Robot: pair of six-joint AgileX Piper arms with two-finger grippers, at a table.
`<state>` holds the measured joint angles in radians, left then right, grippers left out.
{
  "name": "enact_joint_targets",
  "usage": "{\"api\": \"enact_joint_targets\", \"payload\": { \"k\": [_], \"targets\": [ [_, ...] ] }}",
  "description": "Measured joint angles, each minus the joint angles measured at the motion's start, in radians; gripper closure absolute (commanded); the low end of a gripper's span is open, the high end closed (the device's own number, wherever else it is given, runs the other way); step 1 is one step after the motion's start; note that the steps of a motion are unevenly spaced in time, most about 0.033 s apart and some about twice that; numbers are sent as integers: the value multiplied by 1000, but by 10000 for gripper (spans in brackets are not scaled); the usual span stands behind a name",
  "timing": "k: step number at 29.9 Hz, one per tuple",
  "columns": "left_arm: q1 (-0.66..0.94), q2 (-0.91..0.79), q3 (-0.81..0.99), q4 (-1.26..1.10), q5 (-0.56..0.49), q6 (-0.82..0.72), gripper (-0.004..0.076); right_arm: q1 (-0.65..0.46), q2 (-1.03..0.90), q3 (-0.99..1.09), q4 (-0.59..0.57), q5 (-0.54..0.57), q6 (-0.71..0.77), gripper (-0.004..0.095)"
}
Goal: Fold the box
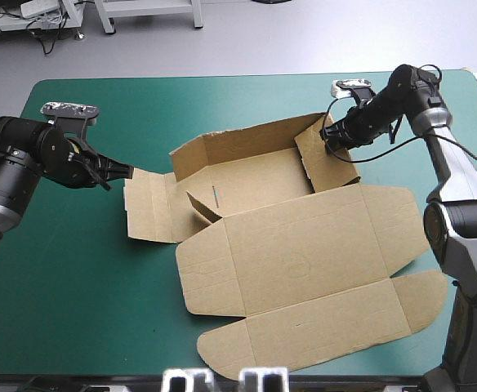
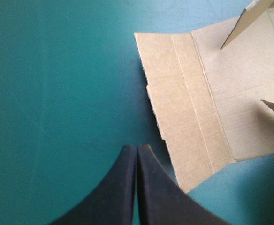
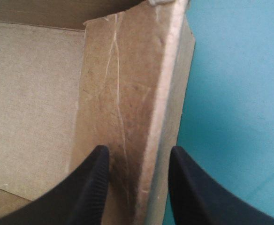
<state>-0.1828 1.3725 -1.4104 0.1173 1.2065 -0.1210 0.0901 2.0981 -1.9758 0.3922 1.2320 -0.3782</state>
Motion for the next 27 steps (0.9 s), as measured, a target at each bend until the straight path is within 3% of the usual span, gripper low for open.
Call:
{"api": "enact_joint_targets", "payload": {
  "k": [1, 2, 9, 14, 20, 27],
  "targets": [
    [0, 0, 0, 0, -9, 16, 730, 0, 3, 0, 2, 0, 5, 885],
    [0, 0, 0, 0, -19, 34, 730, 0, 4, 0, 3, 0, 11, 924],
    [23, 16, 0, -19, -131, 72, 729, 0, 5, 0, -2, -7, 58, 924],
    [129, 66, 0, -129, -224, 111, 727, 0, 3, 0, 20, -6, 72, 924],
    [309, 120, 0, -409, -317, 258, 727, 1, -51, 0, 22, -4, 75, 925],
    [522, 185, 0, -786, -330, 495, 727, 1, -196, 0, 23, 0, 75, 925]
  ]
}}
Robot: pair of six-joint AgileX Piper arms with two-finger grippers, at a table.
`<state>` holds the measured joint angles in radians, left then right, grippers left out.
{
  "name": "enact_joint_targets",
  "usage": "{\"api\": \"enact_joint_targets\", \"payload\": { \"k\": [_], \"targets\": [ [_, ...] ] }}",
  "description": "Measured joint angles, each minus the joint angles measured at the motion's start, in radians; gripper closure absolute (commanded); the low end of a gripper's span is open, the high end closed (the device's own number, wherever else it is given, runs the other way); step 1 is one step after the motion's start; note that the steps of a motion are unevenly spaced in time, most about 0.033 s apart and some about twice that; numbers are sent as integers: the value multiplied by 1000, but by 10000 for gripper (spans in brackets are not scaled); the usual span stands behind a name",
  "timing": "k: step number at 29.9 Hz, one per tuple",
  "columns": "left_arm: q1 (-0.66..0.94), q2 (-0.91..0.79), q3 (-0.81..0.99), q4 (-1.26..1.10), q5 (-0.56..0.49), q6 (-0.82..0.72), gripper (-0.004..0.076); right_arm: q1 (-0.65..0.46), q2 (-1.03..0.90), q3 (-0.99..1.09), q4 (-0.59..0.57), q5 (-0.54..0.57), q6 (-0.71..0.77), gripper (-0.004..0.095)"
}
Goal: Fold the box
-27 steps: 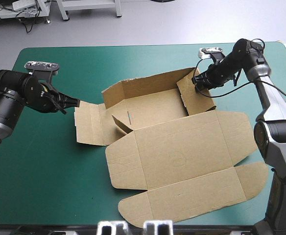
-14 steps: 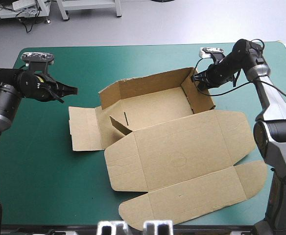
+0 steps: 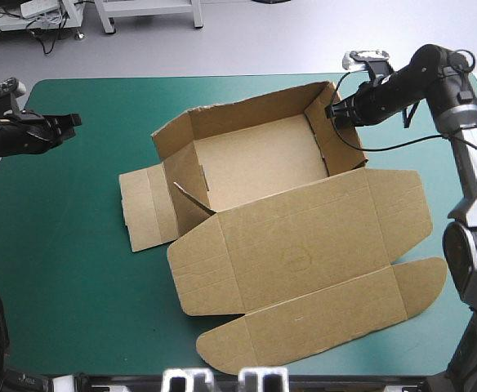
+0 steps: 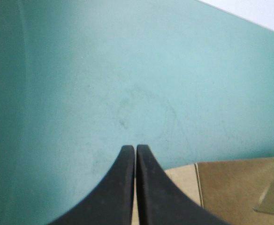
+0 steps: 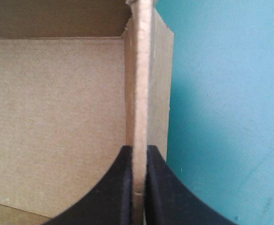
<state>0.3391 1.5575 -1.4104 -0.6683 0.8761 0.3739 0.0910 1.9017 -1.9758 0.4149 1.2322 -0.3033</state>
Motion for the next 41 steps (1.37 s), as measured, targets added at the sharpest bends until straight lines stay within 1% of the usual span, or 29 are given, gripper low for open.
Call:
{"api": "enact_joint_targets", "payload": {
  "k": [5, 10, 13, 17, 21, 23, 29, 34, 41],
  "targets": [
    [64, 39, 0, -130, 6, 81, 727, 0, -122, 0, 1, 0, 0, 924],
    [84, 96, -2, -267, 58, 181, 727, 0, -247, 0, 3, 1, 15, 924],
    [86, 148, -5, -376, 108, 249, 727, 0, -318, 0, 3, 1, 33, 924],
    [86, 224, -33, -510, 203, 316, 727, 0, -411, 0, 5, 2, 50, 924],
    [86, 282, -88, -546, 292, 337, 727, 0, -481, 0, 8, 2, 60, 924],
    [86, 304, -111, -565, 314, 341, 727, 0, -513, 0, 10, 3, 65, 924],
    [71, 318, -123, -662, 318, 341, 727, 0, -559, -2, 12, 3, 77, 924],
    [7, 313, -131, -700, 318, 341, 727, 0, -560, -2, 12, -3, 85, 924],
    [-78, 245, -132, -707, 325, 341, 727, 0, -557, -2, 12, -79, 85, 924]
  ]
}}
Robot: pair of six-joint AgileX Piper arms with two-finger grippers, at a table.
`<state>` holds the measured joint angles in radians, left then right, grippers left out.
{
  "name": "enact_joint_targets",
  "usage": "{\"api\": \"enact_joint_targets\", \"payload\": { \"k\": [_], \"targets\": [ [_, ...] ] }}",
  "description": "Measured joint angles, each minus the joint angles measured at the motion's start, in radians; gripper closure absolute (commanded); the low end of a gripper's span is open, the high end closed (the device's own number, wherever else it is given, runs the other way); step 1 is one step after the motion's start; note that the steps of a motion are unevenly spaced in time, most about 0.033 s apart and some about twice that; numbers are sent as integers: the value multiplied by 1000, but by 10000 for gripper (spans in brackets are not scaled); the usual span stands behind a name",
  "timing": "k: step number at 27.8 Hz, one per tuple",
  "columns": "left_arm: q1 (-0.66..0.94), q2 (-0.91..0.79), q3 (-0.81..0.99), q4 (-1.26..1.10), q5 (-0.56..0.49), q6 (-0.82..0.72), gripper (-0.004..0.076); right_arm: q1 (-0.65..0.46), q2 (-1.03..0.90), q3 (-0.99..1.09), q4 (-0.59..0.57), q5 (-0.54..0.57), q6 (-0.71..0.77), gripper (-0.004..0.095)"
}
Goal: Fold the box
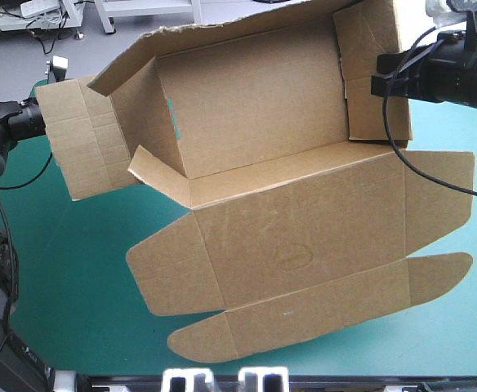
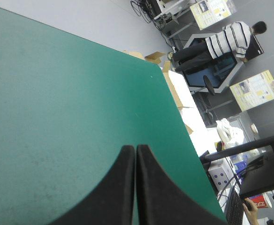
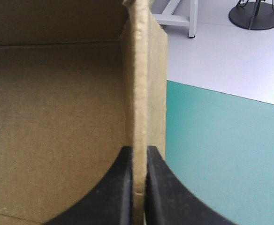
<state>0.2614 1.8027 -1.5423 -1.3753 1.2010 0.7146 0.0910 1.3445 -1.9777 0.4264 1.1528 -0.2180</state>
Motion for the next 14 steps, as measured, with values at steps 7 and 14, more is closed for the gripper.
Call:
{"api": "enact_joint_targets", "payload": {
  "k": [7, 14],
  "targets": [
    [-12, -107, -1, -1, 5, 0, 727, 0, 25, 0, -1, -54, 1, 922],
    [-13, -193, -5, -6, 13, -31, 727, 0, 60, 0, 0, -89, 1, 922]
  ]
}}
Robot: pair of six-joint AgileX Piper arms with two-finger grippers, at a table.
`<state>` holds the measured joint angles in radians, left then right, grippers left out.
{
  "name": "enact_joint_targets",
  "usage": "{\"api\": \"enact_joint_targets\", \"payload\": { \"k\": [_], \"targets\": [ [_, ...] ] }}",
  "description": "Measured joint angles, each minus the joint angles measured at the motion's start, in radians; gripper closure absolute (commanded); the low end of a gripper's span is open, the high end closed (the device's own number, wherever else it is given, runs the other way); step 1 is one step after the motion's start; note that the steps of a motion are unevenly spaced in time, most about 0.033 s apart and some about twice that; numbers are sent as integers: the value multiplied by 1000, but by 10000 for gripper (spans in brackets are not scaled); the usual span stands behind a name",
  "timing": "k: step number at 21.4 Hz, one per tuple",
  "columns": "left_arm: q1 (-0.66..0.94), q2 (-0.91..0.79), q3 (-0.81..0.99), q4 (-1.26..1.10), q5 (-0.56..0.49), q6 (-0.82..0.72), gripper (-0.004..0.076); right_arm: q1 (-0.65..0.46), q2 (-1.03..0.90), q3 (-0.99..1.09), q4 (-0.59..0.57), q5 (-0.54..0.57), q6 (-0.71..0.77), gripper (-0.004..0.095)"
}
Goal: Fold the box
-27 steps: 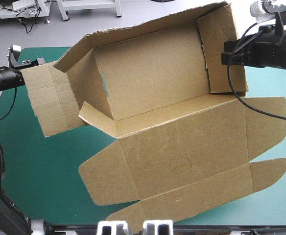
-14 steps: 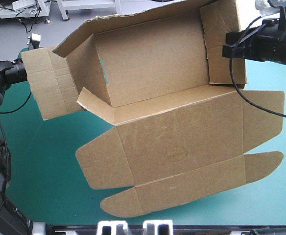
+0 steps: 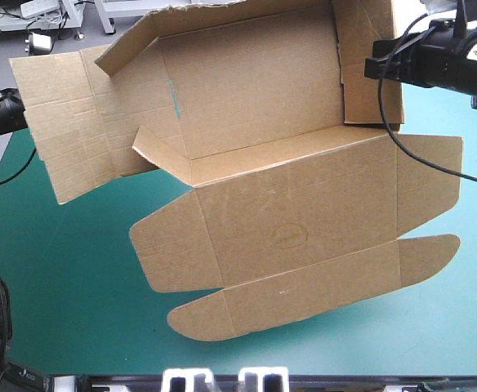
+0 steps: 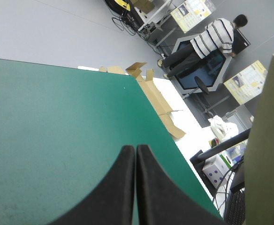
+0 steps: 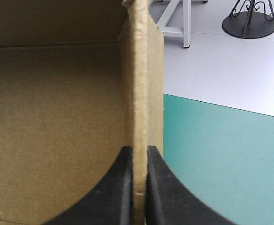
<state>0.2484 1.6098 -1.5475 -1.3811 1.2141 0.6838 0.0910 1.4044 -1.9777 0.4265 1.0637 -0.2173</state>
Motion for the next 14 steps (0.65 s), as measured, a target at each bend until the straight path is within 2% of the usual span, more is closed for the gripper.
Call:
{"api": "enact_joint_targets", "payload": {
  "k": [9, 14],
  "targets": [
    [-103, -49, 0, -1, 2, -11, 727, 0, 66, 0, 7, -26, 3, 922],
    [-107, -49, -17, 0, 1, -11, 727, 0, 90, 0, 3, -38, 8, 922]
  ]
}}
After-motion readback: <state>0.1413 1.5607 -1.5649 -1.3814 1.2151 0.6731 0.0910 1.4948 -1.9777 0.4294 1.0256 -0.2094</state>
